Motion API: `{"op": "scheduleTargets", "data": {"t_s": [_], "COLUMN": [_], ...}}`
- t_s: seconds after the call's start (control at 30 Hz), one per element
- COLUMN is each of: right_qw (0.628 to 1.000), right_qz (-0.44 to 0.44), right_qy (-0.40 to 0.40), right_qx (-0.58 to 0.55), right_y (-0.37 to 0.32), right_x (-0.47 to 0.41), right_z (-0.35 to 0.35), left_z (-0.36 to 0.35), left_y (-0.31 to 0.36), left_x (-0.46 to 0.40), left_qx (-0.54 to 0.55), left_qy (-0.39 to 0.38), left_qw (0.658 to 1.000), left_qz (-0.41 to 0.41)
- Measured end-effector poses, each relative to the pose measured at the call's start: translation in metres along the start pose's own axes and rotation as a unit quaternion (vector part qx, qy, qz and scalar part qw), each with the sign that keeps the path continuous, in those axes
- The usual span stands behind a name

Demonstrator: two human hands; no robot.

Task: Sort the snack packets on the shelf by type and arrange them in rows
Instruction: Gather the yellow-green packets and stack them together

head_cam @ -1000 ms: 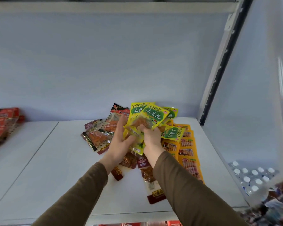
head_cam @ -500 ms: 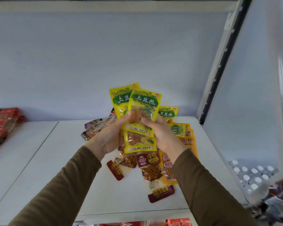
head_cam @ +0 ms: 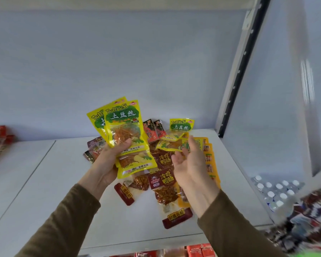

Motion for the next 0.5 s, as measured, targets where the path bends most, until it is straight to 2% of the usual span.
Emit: {"op": "scheduleTargets", "data": {"t_s": [0.07, 0.13, 0.23, 0.33, 0.5], "right_qw": [0.998, 0.996, 0.994, 0.992, 0.990], "right_qz": [-0.051, -0.066, -0.045, -0.018, 0.036], "right_qy": [0.022, 0.055, 0.081, 0.066, 0.090], "right_qx": [-0.002, 0.013, 0.058, 0.104, 0.097], "right_y": [0.013, 0.016, 0.006, -0.008, -0.030], "right_x": [-0.006, -0.016, -0.034, -0.061, -0.095], "right_z": [0.013, 0.015, -0.001, -0.023, -0.036], "left_z": [0.005, 0.004, 0.002, 0.000, 0.000], "left_y": [0.001, 0.002, 0.004, 0.006, 0.006], "left_x": [-0.001, -0.002, -0.003, -0.004, -0.003], "left_qx": [0.003, 0.009, 0.004, 0.000, 0.000], "left_qy": [0.011, 0.015, 0.023, 0.025, 0.030], "left_qw": [1.000, 1.000, 1.000, 1.000, 1.000], "left_qz": [0.000, -0.001, -0.009, -0.012, -0.005]}}
Point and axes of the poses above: each hand's wrist, its own x-axis away from the middle knuckle, its own z-axis out of the back of the hand, y = z × x, the point moved 8 cm from there along -x, towards the middle knuckle, and after that the axes turned 15 degrees about -z, right-handed, at the moved point
